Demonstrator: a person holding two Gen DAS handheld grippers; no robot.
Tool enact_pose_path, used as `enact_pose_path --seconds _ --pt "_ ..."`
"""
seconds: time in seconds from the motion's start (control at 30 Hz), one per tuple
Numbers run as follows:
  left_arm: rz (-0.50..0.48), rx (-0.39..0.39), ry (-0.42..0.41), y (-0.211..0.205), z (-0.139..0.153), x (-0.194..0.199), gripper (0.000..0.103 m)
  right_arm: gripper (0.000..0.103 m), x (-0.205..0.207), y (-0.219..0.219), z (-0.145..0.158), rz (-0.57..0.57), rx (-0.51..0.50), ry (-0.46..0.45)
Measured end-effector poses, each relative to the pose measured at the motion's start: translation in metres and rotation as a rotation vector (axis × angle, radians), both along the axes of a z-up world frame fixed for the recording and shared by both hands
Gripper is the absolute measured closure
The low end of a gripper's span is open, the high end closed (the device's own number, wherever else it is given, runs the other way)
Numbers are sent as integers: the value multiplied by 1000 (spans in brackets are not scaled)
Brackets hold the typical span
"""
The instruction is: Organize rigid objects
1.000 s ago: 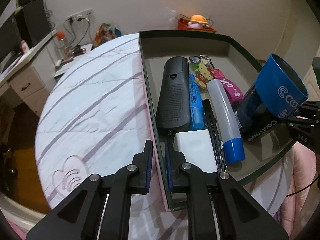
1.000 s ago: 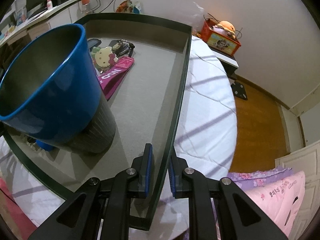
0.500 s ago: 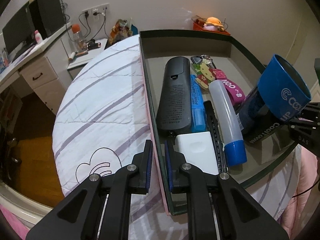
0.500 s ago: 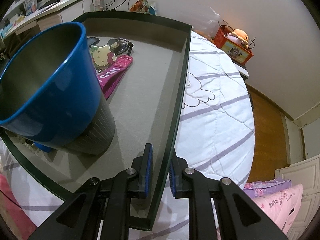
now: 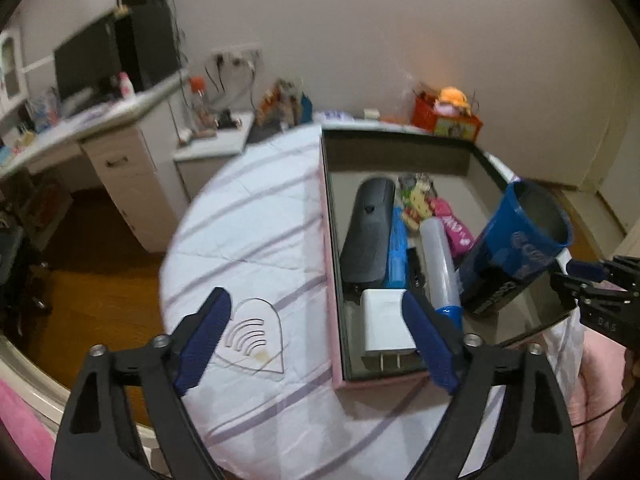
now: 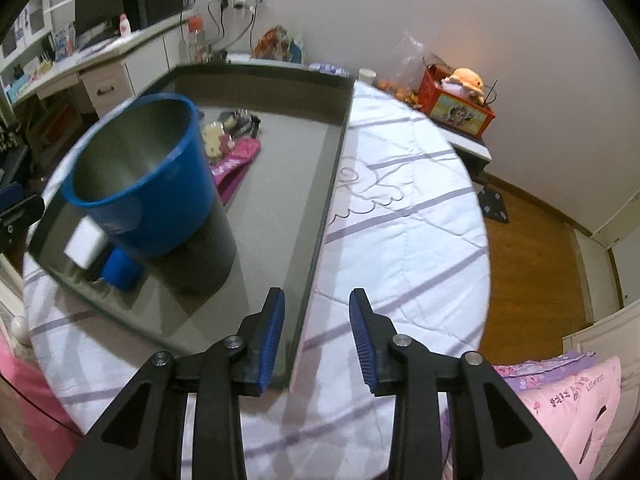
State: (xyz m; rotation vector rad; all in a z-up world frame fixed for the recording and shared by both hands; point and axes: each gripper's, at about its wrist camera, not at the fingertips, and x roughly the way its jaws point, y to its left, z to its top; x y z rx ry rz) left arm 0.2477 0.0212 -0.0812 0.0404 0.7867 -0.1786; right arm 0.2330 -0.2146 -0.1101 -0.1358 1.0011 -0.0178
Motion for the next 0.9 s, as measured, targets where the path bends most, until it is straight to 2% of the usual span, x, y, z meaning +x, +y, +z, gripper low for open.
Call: enact_pose_path --seconds 0.07,0.1,0.17,0.23,0.3,0.37,0.5,0.6,0.77,0.87,0.9 --pt "0 -9 -32 1 8 -11 1 68 -15 3 12 8 8 -39" --pt "6 -9 -51 0 12 -20 1 68 -19 3 17 14 12 -57" --pt "11 -3 -78 -3 17 -34 1 58 -29 6 28 35 31 -102" --pt "12 19 -95 -9 21 -46 1 33 -40 6 43 64 67 -192" --pt "0 48 -120 -15 24 -61 1 21 -55 7 55 85 115 -318" --pt "1 69 -143 -19 27 -72 1 21 -66 7 59 108 167 -380" --pt "-3 101 -192 -27 32 -94 1 21 -76 10 55 108 225 -395" --pt "4 83 -217 -28 36 -107 1 21 -87 17 49 113 237 -398" --pt "29 52 -264 -29 41 -122 1 20 -115 21 53 92 185 -468" --pt "35 22 -293 -30 47 -132 1 9 -125 16 59 76 186 -505" --pt "40 10 -299 -30 50 -135 1 0 -128 15 61 74 185 -518"
